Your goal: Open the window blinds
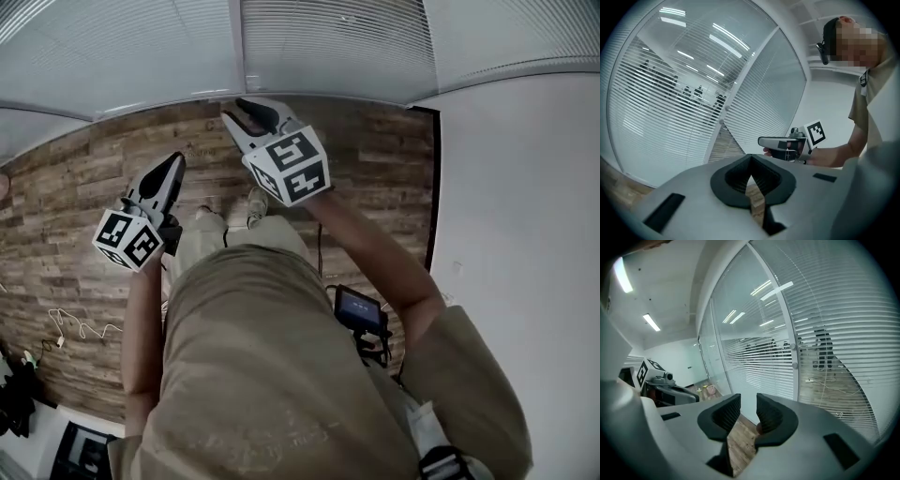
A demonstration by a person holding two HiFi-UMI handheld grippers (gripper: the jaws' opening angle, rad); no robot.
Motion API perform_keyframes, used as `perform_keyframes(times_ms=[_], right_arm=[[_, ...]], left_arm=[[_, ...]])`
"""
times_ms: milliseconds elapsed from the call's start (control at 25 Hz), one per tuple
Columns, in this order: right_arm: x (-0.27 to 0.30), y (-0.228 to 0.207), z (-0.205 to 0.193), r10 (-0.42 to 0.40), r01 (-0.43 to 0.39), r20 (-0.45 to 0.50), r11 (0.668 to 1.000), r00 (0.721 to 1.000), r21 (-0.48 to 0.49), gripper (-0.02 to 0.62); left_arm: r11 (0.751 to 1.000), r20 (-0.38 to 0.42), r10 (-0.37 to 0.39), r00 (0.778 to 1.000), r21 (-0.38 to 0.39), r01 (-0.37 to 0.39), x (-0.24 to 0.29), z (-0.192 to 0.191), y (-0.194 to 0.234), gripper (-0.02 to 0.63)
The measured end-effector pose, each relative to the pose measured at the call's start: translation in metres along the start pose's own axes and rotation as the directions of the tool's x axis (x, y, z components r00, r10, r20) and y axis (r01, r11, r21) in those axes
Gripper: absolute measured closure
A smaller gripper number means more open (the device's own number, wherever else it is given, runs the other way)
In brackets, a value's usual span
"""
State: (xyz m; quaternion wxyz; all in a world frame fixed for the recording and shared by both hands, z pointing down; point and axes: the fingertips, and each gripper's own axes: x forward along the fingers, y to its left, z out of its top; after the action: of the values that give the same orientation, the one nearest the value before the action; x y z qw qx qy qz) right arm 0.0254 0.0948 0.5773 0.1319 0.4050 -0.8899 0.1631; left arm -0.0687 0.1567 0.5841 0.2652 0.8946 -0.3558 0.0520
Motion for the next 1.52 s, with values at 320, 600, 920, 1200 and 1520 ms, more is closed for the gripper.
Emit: perform_keyframes(times_ms=[320, 600, 920, 1200, 1520], right_arm=[[0.051, 0.05, 0.018, -0.011, 0.011, -0.007, 1.0, 1.0, -0.008, 0.483], [0.079, 0.114, 0.016, -0.015, 0.015, -0.038, 1.0, 0.999, -0.013, 0.483], [0.095, 0.163, 0.019, -0.057, 0.057, -0.032, 0.998, 0.998, -0.017, 0.483], [0.1, 0.221, 0.006, -0.084, 0.084, -0.02, 0.996, 0.996, -0.04, 0.483], [0.074, 0.247, 0.003, -0.156, 0.159, 0.054, 0.984, 0.986, -0.08, 0.483]], left_arm=[[0.995, -0.021, -0.009, 1.0, -0.097, 0.007, -0.045, -0.015, 0.047, 0.594], [0.991, -0.021, -0.005, 1.0, -0.136, 0.002, -0.108, -0.025, 0.087, 0.594], [0.989, -0.036, -0.038, 0.999, -0.147, 0.032, -0.162, -0.045, 0.114, 0.594], [0.994, -0.01, -0.034, 0.999, -0.104, 0.033, -0.213, -0.051, 0.139, 0.594], [0.993, 0.028, -0.019, 0.999, -0.119, 0.022, -0.237, -0.056, 0.154, 0.594]])
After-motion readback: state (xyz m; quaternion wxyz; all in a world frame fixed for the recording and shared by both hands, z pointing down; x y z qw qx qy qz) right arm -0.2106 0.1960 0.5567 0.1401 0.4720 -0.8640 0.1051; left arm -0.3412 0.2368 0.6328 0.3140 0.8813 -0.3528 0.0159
